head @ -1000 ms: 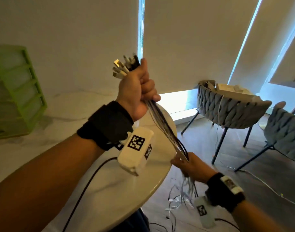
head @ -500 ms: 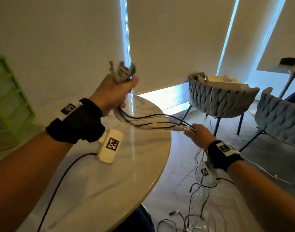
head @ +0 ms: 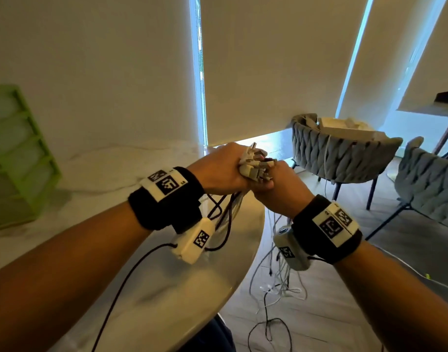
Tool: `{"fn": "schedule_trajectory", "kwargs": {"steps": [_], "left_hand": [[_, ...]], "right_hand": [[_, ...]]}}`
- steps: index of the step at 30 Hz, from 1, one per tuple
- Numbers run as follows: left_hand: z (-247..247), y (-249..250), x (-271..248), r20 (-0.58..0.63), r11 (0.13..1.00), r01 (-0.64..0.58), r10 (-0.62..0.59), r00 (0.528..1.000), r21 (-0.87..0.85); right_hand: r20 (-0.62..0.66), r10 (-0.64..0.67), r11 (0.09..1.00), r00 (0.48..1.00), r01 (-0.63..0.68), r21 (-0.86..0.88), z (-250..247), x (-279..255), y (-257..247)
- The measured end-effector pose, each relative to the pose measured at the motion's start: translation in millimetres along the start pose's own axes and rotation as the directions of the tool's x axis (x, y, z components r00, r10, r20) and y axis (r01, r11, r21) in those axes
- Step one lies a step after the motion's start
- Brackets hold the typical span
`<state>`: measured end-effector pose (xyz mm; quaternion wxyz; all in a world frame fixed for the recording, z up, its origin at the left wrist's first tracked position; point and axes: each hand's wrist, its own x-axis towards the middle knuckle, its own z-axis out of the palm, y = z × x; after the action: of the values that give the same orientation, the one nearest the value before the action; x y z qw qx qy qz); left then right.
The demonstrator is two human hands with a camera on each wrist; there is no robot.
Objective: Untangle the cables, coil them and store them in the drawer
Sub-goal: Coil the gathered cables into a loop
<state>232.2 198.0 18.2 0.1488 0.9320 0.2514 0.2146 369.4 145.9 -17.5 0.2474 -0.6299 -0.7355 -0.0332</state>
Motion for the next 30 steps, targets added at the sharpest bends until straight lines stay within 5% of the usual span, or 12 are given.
{"fn": "schedule_trajectory", "kwargs": {"steps": [5,11,14,17,20,23,26,30], "left_hand": [[-4.0,-1.3,5.3,0.094,0.988,0.084,-0.072,0.993,-0.131],[-16.9,4.1,9.8,0.064,0.985,0.100,-0.110,0.992,0.144],[-30.9,9.6,9.7,0.146,0.989,0.069,-0.088,0.985,0.130],[-47.7,8.9,8.4,0.148,1.000,0.013,-0.016,0.989,0.018],[-52.3,14.7,5.5,0.017,0.977,-0.008,0.011,1.000,-0.215],[-54.9,22.6,7.3,-0.254,0.878,-0.028,-0.107,0.961,-0.478],[-60.6,31.8,5.9,-0.367,0.841,-0.101,-0.120,0.922,-0.531],[-65.1,37.0,3.3,-0.457,0.791,-0.134,-0.199,0.867,-0.598]], "right_hand": [[-0.189,0.126,0.971,0.974,-0.082,0.225,-16.2,6.5,2.6],[-0.023,0.114,0.922,0.993,-0.097,0.374,-34.3,17.4,11.4],[0.023,0.039,0.917,0.999,-0.045,0.396,-46.7,18.4,13.4],[0.092,0.010,0.819,0.996,-0.061,0.571,-50.9,18.0,19.9],[0.081,0.052,0.719,0.995,-0.093,0.689,-38.6,16.2,36.6],[0.135,0.166,0.701,0.977,-0.213,0.680,-9.5,11.6,61.6],[0.195,0.312,0.707,0.930,-0.365,0.606,22.0,9.1,95.3],[0.289,0.313,0.697,0.905,-0.426,0.577,48.7,5.8,113.4]]}}
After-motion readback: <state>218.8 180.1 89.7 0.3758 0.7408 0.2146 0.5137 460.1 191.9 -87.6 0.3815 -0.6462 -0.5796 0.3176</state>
